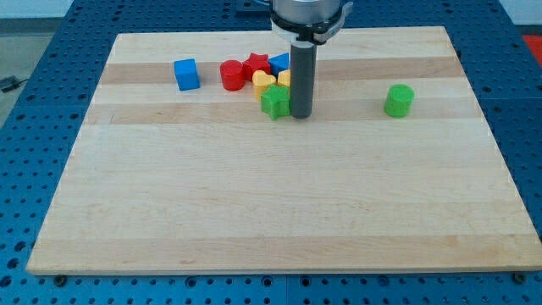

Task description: Move the green circle to the left of the green star

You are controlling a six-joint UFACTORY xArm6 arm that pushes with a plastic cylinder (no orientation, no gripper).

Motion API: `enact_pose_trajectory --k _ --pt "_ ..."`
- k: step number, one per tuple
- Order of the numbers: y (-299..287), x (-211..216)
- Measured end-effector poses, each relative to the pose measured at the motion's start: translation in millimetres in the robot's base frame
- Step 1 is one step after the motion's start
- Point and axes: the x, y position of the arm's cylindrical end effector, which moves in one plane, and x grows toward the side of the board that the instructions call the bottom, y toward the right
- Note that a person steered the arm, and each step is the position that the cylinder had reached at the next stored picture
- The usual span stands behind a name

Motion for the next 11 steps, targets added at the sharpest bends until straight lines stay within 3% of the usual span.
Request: enact_pose_trajectory --k 3,4,5,6,7,8,11 --pt "34 11" --pt "56 77" --pt "154 64" --pt "227 18" --pt "213 -21" --pt "176 -33" --pt "67 47"
